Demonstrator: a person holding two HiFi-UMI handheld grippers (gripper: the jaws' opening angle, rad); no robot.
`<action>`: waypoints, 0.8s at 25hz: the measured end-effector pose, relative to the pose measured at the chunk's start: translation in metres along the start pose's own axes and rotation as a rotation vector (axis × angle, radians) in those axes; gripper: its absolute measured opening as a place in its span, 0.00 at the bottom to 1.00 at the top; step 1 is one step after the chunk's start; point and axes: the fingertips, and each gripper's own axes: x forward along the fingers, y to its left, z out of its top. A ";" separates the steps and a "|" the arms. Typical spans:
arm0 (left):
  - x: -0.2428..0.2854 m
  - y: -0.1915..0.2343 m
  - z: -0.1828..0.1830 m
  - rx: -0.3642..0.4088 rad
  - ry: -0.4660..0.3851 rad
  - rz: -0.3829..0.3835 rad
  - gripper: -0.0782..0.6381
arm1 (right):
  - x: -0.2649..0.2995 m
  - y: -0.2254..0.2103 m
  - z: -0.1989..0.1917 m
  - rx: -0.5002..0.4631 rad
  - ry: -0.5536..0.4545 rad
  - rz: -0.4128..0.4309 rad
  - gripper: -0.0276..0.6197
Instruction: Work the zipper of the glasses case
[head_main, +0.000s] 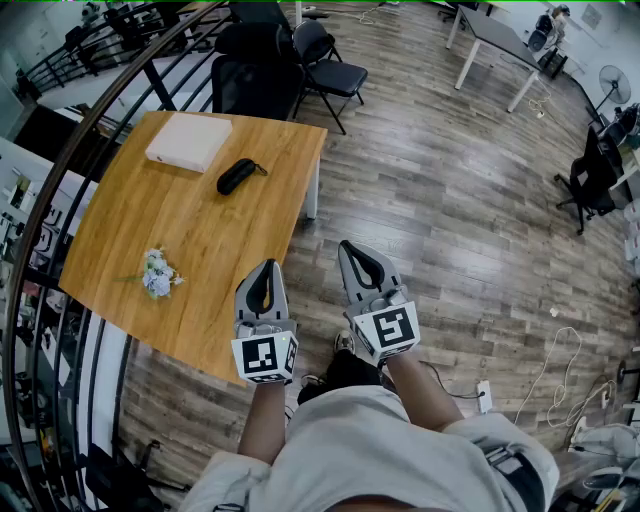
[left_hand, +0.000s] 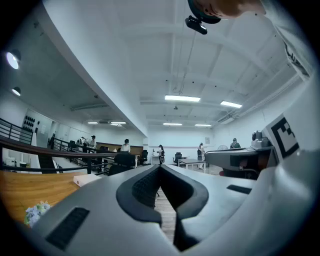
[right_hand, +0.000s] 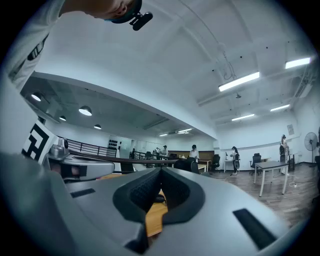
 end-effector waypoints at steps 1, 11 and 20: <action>0.008 0.000 0.001 -0.015 -0.011 -0.003 0.14 | 0.004 -0.006 0.001 -0.003 -0.006 0.006 0.08; 0.083 -0.003 -0.002 0.028 0.012 0.068 0.14 | 0.058 -0.063 -0.001 0.002 -0.042 0.105 0.08; 0.127 0.000 -0.015 0.036 0.061 0.119 0.14 | 0.085 -0.096 -0.026 0.039 -0.003 0.188 0.08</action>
